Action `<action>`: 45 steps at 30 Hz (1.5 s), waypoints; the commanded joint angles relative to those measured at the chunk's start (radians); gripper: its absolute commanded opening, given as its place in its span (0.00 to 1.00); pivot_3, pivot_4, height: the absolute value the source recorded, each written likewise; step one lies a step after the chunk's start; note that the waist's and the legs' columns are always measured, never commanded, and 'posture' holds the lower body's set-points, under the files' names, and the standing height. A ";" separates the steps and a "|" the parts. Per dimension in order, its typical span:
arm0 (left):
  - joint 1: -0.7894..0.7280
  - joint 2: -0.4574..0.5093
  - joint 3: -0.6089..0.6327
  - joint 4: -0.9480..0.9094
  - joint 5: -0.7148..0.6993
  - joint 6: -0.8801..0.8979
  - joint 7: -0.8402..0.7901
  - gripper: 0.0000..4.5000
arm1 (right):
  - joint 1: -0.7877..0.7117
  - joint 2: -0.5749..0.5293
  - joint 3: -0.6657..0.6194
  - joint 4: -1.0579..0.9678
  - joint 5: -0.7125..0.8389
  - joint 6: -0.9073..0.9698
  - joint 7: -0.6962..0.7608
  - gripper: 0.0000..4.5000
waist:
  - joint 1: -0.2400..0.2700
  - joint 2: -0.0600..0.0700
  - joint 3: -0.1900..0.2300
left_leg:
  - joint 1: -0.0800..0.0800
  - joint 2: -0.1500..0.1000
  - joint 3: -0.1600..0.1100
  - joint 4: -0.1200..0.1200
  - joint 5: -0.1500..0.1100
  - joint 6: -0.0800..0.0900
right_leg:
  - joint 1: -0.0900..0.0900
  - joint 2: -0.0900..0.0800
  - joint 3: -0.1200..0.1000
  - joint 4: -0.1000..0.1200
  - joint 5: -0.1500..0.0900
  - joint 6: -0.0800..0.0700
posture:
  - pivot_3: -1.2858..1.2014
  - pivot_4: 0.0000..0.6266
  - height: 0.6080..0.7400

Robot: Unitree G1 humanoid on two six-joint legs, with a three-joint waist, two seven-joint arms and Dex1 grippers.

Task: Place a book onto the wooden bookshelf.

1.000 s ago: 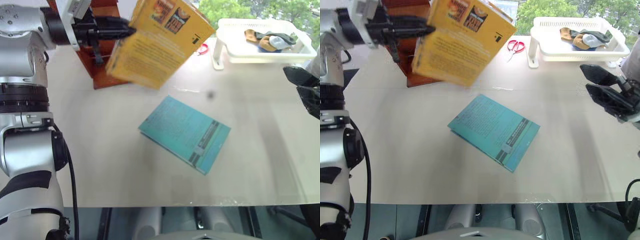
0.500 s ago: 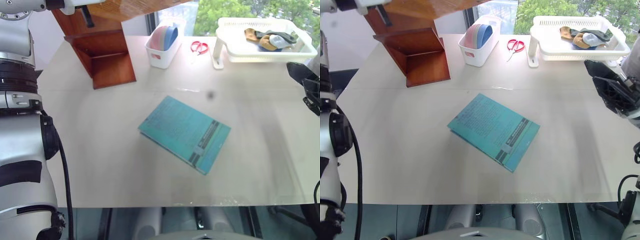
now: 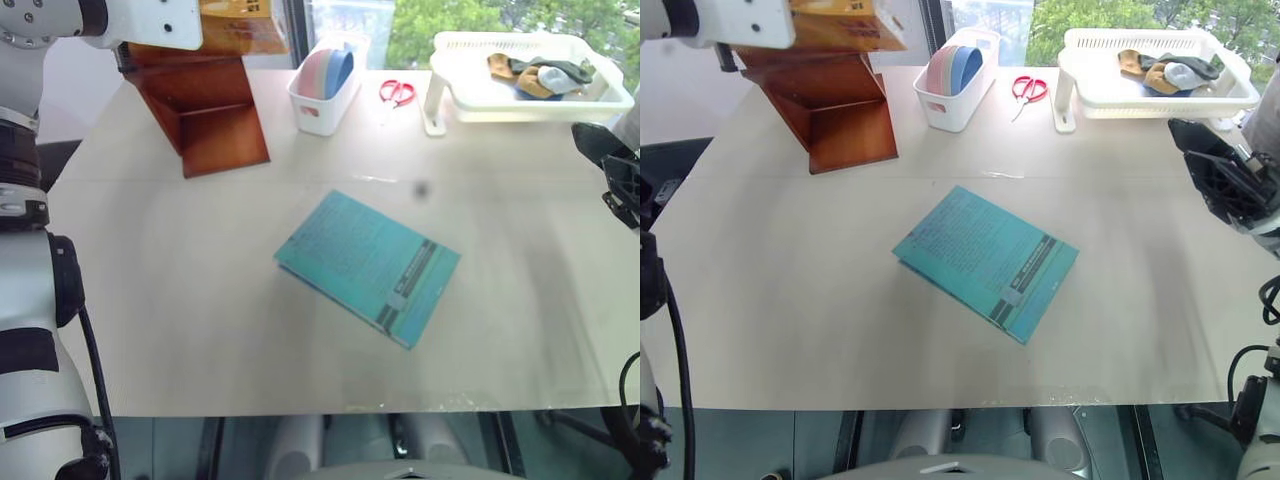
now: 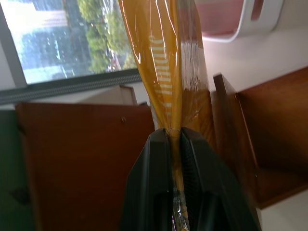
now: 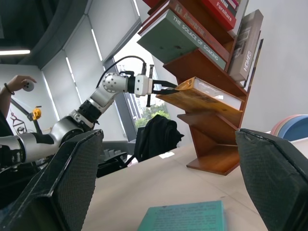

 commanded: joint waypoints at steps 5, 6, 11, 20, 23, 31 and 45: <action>0.004 0.011 0.012 -0.021 0.040 0.146 0.000 0.00 | -0.037 0.009 -0.008 0.006 -0.008 -0.014 0.023 1.00 | -0.009 0.000 0.000 | 0.000 0.000 0.002 0.000 0.000 0.000 | -0.006 0.001 0.006 0.005 0.000 0.000 | 0.52 0.24 1.00; 0.008 0.007 0.017 -0.029 0.029 0.170 -0.020 0.00 | -0.040 0.012 -0.009 0.006 -0.006 -0.013 0.023 1.00 | -0.011 0.000 0.000 | 0.000 0.000 0.002 0.000 0.000 0.000 | -0.007 0.001 0.007 0.007 0.000 0.000 | 0.52 0.24 1.00; 0.038 0.000 0.024 -0.088 0.015 0.241 -0.050 0.20 | -0.035 0.029 -0.015 -0.012 0.004 -0.009 0.019 1.00 | -0.018 0.000 0.000 | 0.000 0.001 0.003 0.000 0.000 0.000 | -0.008 0.002 0.009 0.008 0.000 0.000 | 0.52 0.24 1.00; 0.078 0.022 0.039 -0.130 0.014 0.309 -0.070 0.93 | -0.039 0.031 -0.021 -0.015 0.012 -0.001 0.023 1.00 | -0.007 0.000 0.000 | -0.001 0.001 0.003 0.001 0.000 0.000 | -0.009 0.002 0.009 0.009 0.000 0.000 | 0.52 0.24 1.00; 0.088 0.040 0.044 -0.130 0.025 0.322 -0.049 1.00 | -0.044 0.030 -0.019 -0.010 0.012 0.001 0.025 1.00 | -0.003 0.000 0.000 | -0.001 0.001 0.003 0.002 0.000 0.000 | -0.009 0.002 0.009 0.009 0.000 0.000 | 0.52 0.24 1.00; 0.129 0.056 0.166 -0.133 -0.152 0.355 -0.078 1.00 | -0.035 0.017 -0.007 -0.012 -0.024 -0.019 0.028 1.00 | -0.002 0.000 0.000 | -0.002 0.001 0.003 0.004 0.000 0.000 | -0.009 0.002 0.008 0.010 0.000 0.000 | 0.52 0.24 1.00; 0.820 -0.080 0.764 -0.959 -0.843 1.052 -0.159 1.00 | 0.200 -0.091 0.177 0.031 -0.491 -0.375 0.049 1.00 | -0.010 0.001 -0.001 | 0.000 0.002 0.000 0.012 0.000 0.000 | -0.003 0.001 0.007 0.013 0.000 0.000 | 0.52 0.24 1.00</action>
